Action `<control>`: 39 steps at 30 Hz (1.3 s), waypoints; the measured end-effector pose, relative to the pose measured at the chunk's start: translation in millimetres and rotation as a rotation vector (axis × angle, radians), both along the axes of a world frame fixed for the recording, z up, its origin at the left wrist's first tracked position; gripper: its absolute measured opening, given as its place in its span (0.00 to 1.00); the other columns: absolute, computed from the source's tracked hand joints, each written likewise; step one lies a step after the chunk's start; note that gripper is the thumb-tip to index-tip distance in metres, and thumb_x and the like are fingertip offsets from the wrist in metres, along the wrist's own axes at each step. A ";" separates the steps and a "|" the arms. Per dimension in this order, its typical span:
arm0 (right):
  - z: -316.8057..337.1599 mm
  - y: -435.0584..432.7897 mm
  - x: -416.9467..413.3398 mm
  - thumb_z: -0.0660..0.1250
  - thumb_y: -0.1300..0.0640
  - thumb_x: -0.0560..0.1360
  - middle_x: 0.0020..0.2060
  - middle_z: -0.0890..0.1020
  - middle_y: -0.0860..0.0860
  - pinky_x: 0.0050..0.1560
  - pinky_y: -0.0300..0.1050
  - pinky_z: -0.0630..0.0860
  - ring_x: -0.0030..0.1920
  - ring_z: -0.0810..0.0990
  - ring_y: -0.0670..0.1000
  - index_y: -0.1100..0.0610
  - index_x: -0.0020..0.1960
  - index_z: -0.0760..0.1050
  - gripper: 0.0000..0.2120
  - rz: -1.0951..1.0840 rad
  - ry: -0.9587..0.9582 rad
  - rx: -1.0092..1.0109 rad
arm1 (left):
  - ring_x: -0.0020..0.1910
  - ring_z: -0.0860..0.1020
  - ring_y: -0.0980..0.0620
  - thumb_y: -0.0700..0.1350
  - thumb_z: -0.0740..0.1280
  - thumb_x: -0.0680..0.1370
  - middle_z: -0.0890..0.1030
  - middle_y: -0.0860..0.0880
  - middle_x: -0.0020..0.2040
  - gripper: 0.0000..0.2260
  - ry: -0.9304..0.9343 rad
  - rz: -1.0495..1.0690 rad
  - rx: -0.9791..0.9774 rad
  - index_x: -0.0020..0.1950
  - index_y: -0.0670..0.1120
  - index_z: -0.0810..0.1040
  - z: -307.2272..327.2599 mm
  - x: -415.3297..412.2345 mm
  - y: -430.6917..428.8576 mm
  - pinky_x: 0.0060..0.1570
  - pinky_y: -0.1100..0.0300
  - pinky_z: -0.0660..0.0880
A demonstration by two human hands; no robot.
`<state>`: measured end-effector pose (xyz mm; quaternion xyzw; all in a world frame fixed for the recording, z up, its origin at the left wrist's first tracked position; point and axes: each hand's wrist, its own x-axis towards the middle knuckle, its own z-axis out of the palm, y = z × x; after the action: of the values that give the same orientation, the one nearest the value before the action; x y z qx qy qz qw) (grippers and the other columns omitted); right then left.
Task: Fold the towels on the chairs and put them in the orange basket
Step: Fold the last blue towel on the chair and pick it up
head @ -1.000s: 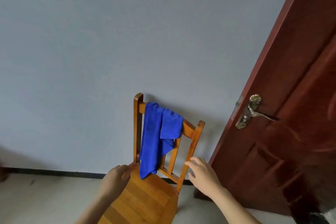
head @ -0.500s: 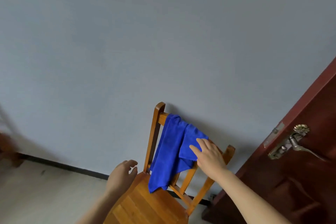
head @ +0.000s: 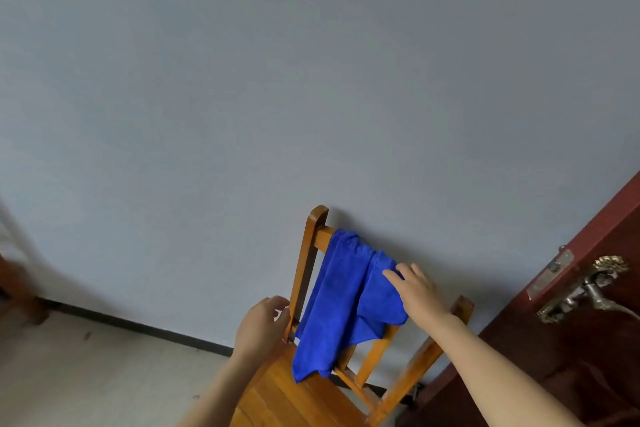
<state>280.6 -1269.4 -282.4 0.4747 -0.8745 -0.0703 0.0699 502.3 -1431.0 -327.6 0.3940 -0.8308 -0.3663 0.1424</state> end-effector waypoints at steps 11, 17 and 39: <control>100.1 -2.3 15.5 0.59 0.68 0.75 0.54 0.81 0.54 0.53 0.38 0.70 0.54 0.77 0.51 0.61 0.56 0.78 0.14 -0.155 -0.456 -0.570 | 0.59 0.73 0.55 0.50 0.65 0.77 0.73 0.51 0.65 0.21 0.115 -0.118 0.021 0.69 0.50 0.68 41.1 -3.1 45.5 0.58 0.63 0.71; 203.9 14.0 61.3 0.62 0.67 0.74 0.46 0.79 0.48 0.50 0.37 0.70 0.48 0.76 0.46 0.61 0.53 0.80 0.11 0.063 -0.554 -0.765 | 0.65 0.66 0.58 0.69 0.63 0.63 0.64 0.62 0.66 0.41 0.459 -0.338 -0.036 0.73 0.57 0.56 107.9 -27.1 81.9 0.65 0.59 0.67; 260.3 20.3 111.1 0.66 0.64 0.74 0.37 0.78 0.54 0.39 0.37 0.71 0.39 0.75 0.49 0.70 0.45 0.78 0.08 0.156 -0.815 -0.938 | 0.39 0.75 0.55 0.33 0.65 0.71 0.78 0.55 0.42 0.15 0.710 -0.114 0.047 0.44 0.55 0.72 169.0 4.5 114.4 0.34 0.74 0.71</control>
<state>391.7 -1249.1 -22.1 0.4444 -0.7315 0.5132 -0.0633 506.8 -1316.6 -158.6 0.1983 -0.7415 -0.5067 0.3925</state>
